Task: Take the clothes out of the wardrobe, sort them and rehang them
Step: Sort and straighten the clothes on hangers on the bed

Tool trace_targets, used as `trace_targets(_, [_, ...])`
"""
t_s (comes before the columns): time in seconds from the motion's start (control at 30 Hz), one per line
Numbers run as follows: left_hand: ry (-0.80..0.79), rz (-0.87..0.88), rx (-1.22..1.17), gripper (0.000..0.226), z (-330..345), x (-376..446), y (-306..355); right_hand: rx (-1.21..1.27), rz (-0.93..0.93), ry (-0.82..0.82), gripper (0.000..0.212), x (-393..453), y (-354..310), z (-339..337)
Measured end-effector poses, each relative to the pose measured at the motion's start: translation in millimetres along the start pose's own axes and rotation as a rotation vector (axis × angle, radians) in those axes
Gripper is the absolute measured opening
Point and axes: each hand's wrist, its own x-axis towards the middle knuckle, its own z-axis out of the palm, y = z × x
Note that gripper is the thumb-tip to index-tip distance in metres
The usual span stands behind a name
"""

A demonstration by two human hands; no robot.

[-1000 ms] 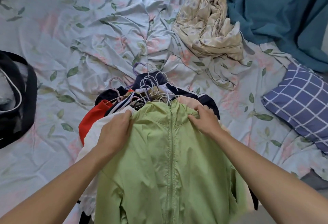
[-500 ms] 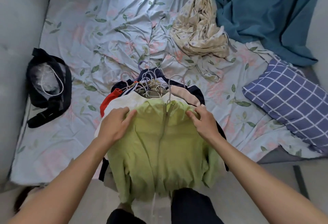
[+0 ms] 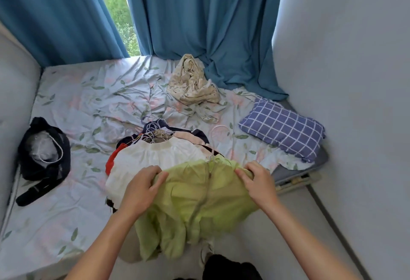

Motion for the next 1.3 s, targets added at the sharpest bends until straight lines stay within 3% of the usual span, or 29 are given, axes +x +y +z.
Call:
trace_targets(0.4, [-0.015, 0.176, 0.063, 0.036, 76, -17, 156, 0.001, 0.057, 0.304, 0.035, -80, 93, -136])
trace_targets(0.8, [0.019, 0.235, 0.076, 0.036, 249, 48, 349, -0.026, 0.153, 0.343, 0.035, -35, 261, -315])
trace_targets(1.0, [0.024, 0.197, 0.042, 0.035, 288, 80, 379, -0.063, 0.125, 0.271, 0.037, 21, 299, -354])
trace_targets(1.3, [0.027, 0.123, 0.052, 0.033, 324, 169, 370, -0.1, 0.11, 0.172, 0.039, 135, 325, -345])
